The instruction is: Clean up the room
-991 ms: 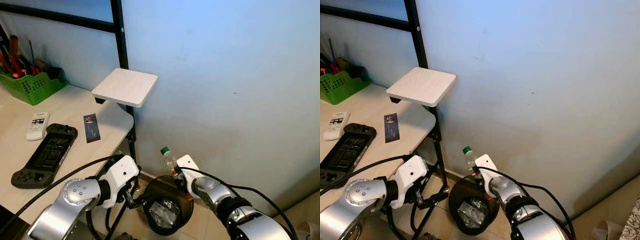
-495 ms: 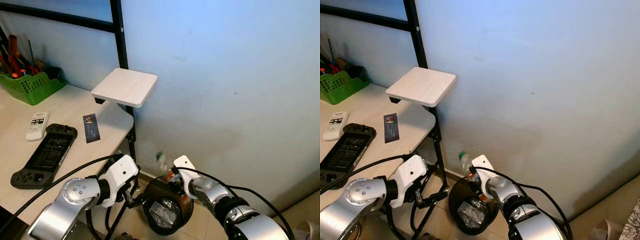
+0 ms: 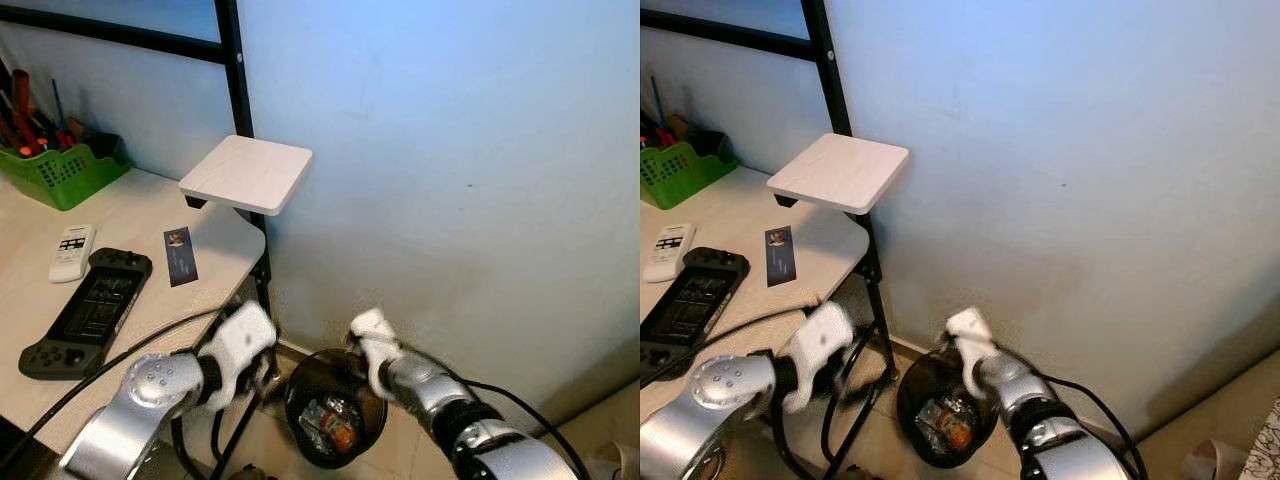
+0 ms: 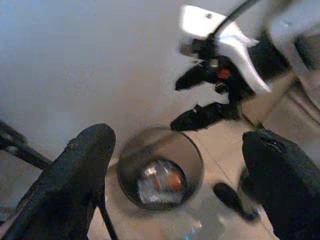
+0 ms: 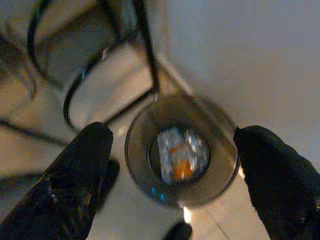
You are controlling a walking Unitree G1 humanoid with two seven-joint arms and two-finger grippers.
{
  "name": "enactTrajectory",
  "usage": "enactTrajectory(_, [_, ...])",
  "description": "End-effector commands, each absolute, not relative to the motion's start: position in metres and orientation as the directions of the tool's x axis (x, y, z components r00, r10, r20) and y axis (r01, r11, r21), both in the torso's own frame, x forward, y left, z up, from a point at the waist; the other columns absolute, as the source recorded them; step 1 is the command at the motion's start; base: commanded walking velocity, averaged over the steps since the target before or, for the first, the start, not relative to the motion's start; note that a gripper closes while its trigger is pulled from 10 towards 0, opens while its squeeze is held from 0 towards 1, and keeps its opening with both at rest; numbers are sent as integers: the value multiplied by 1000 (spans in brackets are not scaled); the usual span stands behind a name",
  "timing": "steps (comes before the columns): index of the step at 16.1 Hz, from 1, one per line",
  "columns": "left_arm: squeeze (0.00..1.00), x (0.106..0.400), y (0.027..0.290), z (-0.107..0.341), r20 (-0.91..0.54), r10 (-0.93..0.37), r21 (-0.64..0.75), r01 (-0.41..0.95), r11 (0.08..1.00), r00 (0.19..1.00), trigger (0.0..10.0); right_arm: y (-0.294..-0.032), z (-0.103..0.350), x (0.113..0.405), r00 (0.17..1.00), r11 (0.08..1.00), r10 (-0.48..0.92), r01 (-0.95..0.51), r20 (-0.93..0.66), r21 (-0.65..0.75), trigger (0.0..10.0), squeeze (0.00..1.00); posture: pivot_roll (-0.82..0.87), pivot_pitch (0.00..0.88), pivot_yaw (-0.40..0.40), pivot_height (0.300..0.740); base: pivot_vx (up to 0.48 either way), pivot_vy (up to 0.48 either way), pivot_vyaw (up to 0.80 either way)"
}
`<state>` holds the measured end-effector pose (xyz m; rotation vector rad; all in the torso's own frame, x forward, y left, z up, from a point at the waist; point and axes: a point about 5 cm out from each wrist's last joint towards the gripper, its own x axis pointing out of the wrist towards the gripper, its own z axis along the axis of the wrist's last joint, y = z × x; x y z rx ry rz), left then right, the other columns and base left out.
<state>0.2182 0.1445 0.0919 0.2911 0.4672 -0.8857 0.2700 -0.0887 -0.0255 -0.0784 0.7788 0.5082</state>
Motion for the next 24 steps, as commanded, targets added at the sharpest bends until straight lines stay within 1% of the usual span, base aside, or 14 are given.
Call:
enactTrajectory(1, [0,224,150,95,-488,-643,73,761,644,591,10000,-92,-19,276,645,892,413,-429,-642,144,10000,0,112,0,12,740,0,0,0])
enactTrajectory(2, [0,231,150,100,-425,-595,70,680,730,682,10000,-102,-10,283,708,911,406,-364,-578,195,10000,0,108,0,13,740,0,0,0])
enactTrajectory(3, [0,235,149,103,-381,-558,73,626,776,737,10000,-109,-2,287,751,911,411,-354,-517,209,10000,0,101,0,16,740,0,0,0])
enactTrajectory(4, [0,237,148,104,-360,-530,84,593,801,768,10000,-114,3,288,769,918,394,-349,-503,186,10000,0,93,0,20,740,0,0,0])
enactTrajectory(5, [0,239,145,106,-332,-512,82,565,821,792,10000,-116,9,288,786,911,412,-359,-462,203,10000,0,81,0,24,740,0,0,0])
enactTrajectory(6, [0,244,144,110,-282,-452,80,490,868,846,10000,-121,21,293,828,927,375,-340,-417,158,10000,0,66,0,33,740,0,0,0])
enactTrajectory(7, [0,248,144,113,-263,-416,77,449,890,870,10000,-122,27,295,846,933,359,-331,-394,139,10000,0,64,0,35,740,0,0,0])
enactTrajectory(9, [0,257,150,125,-193,-280,62,297,953,940,10000,-125,54,298,905,954,298,-273,-304,122,10000,0,49,0,36,740,0,0,0])
enactTrajectory(10, [0,258,151,126,-187,-260,72,277,958,947,10000,-125,63,298,917,957,289,-266,-275,117,10000,0,47,0,35,740,0,0,0])
enactTrajectory(11, [0,259,155,127,-179,-215,61,229,972,960,10000,-127,86,298,948,966,245,-221,-204,134,10000,0,33,0,37,740,0,0,0])
enactTrajectory(13, [0,258,159,123,-187,-165,88,184,979,968,10000,-132,93,296,964,981,181,-164,-194,103,10000,0,30,0,36,740,0,0,0])
enactTrajectory(15, [0,256,161,122,-181,-140,98,160,982,973,10000,-139,95,290,971,986,139,-117,-197,121,10000,0,35,0,34,740,0,0,0])
enactTrajectory(19, [0,250,163,117,-194,-133,149,164,975,972,10000,-139,96,278,965,981,165,-138,-204,137,10000,0,47,0,27,740,0,0,-545])
enactTrajectory(24, [0,251,166,116,-215,-140,143,173,975,967,10000,-131,91,273,956,979,175,-144,-236,141,10000,0,74,0,27,740,0,0,-800])
